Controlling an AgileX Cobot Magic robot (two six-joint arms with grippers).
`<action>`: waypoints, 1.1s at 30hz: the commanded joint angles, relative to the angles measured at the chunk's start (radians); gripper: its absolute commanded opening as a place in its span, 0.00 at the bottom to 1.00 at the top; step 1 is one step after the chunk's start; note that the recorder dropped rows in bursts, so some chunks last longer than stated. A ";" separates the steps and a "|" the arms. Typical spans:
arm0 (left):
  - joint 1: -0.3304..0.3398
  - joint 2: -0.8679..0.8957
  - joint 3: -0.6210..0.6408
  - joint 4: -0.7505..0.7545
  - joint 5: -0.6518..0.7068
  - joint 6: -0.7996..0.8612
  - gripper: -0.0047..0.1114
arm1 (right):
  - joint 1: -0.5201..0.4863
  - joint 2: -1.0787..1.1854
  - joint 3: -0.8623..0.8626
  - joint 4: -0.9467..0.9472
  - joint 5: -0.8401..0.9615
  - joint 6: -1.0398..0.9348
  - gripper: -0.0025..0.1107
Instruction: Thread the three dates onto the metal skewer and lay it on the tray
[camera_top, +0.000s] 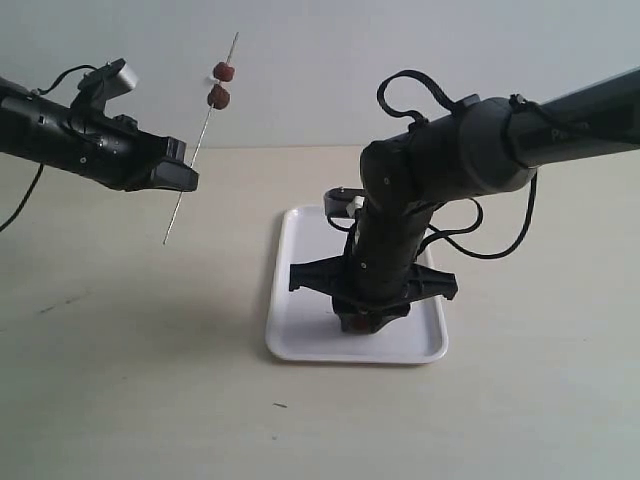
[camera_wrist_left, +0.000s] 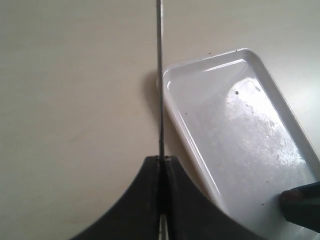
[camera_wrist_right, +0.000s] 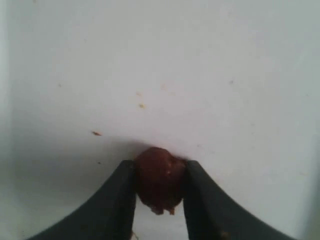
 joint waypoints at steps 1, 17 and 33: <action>0.001 -0.014 -0.005 -0.018 0.008 -0.005 0.04 | 0.002 0.007 -0.003 0.001 -0.002 0.004 0.27; 0.001 -0.014 -0.005 -0.011 0.073 0.006 0.04 | -0.099 -0.094 -0.003 -0.055 -0.029 -0.037 0.27; -0.031 0.031 0.097 0.035 0.358 0.006 0.04 | -0.269 -0.157 -0.003 -0.046 -0.183 -0.134 0.27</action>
